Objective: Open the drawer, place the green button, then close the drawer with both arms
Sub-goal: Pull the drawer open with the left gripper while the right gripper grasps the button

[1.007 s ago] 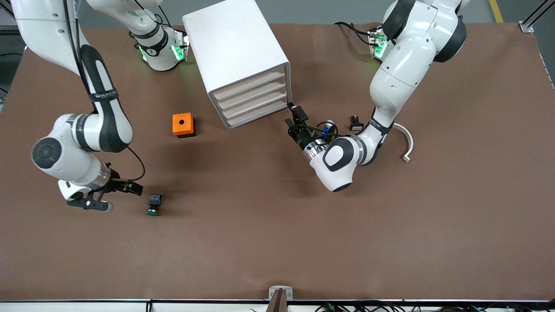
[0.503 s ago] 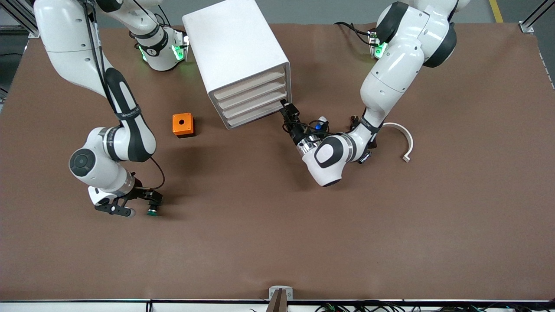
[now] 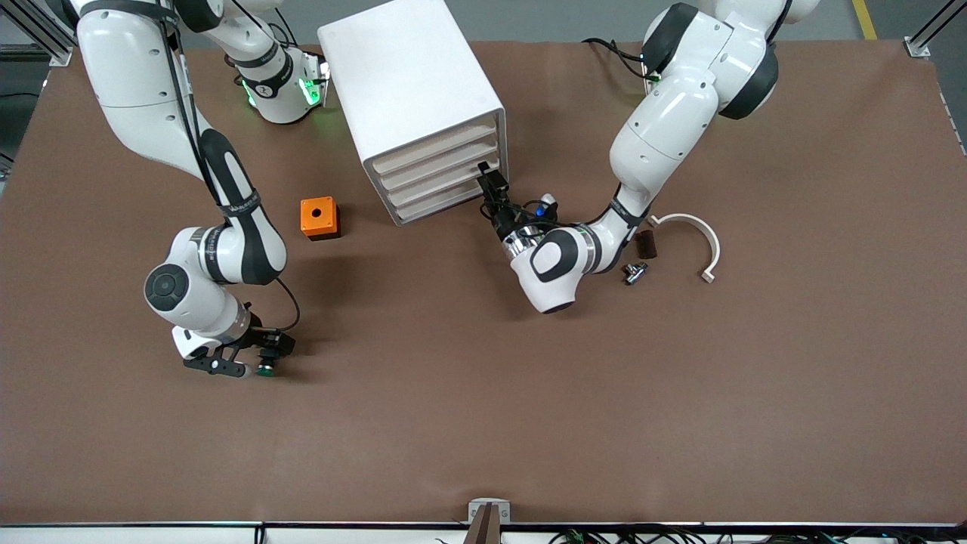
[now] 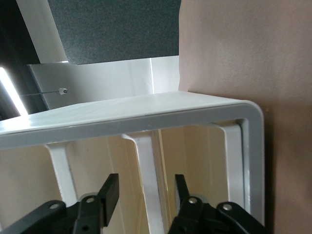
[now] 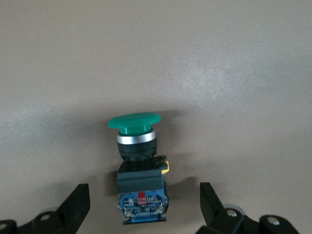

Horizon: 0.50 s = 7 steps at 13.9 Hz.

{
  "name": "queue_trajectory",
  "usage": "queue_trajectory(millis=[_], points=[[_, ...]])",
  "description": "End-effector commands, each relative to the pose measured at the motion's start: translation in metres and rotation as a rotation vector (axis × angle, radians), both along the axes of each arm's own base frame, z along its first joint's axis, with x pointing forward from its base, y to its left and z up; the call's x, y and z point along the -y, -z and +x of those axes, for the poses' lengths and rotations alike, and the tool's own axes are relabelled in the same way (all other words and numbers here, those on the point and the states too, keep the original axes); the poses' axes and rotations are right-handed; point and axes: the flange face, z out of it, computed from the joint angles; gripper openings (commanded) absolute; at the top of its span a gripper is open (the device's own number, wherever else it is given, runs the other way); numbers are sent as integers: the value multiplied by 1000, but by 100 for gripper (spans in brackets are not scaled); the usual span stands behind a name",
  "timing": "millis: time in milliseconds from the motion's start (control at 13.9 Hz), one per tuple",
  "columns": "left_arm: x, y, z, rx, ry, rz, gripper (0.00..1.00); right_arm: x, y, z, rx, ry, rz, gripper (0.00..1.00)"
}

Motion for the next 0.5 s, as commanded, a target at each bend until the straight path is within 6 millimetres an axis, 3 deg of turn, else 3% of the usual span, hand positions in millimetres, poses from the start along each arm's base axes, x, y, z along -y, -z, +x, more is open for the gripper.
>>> queue_trajectory(millis=[0, 432], points=[[14, 2, -6, -14, -4, 6, 47, -1, 6, 5, 5, 10, 5, 100], [29, 4, -26, -6, 44, 38, 28, -3, 9, 9, 8, 1, 3, 80]])
